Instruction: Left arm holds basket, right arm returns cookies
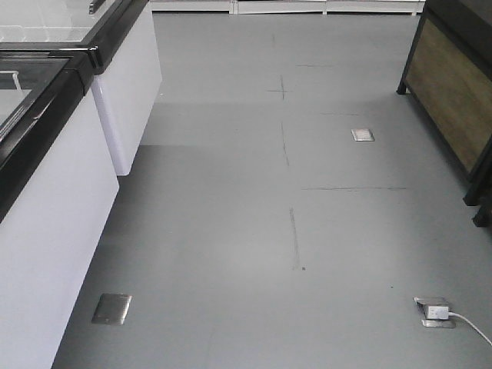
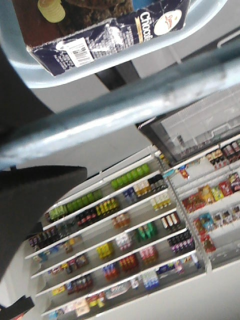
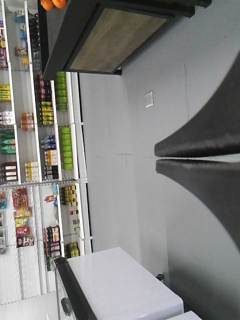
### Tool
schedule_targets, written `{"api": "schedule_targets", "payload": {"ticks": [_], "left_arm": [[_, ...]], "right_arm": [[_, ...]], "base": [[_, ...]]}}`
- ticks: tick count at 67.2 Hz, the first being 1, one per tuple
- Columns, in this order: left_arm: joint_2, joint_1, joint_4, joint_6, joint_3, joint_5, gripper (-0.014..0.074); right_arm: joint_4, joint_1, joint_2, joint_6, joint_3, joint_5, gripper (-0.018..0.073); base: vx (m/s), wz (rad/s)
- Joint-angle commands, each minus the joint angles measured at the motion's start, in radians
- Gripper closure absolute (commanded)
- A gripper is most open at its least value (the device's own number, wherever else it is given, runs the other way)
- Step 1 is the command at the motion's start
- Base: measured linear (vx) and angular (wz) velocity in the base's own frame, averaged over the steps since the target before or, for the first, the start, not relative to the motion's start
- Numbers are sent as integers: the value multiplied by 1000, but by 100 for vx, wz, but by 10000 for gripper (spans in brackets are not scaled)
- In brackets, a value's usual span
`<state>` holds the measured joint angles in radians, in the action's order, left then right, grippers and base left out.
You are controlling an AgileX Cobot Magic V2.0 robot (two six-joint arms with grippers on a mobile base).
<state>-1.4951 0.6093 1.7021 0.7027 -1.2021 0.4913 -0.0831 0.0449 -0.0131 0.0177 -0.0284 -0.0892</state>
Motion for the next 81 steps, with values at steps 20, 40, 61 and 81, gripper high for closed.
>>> {"api": "schedule_targets", "payload": {"ticks": [20, 40, 61, 81], "left_arm": [[105, -41, 79, -116, -58, 263, 603], [154, -295, 78, -115, -7, 272, 603], [271, -585, 80, -54, 135, 232, 603], [417, -805, 80, -26, 307, 188, 603]], "right_arm": [[6, 6, -5, 5, -3, 71, 567], [6, 6, -5, 5, -3, 71, 567], [6, 6, -5, 5, -3, 71, 567], [6, 6, -5, 5, -3, 71, 567]], "base": [[0, 0], [0, 0], [0, 0], [0, 0]]}}
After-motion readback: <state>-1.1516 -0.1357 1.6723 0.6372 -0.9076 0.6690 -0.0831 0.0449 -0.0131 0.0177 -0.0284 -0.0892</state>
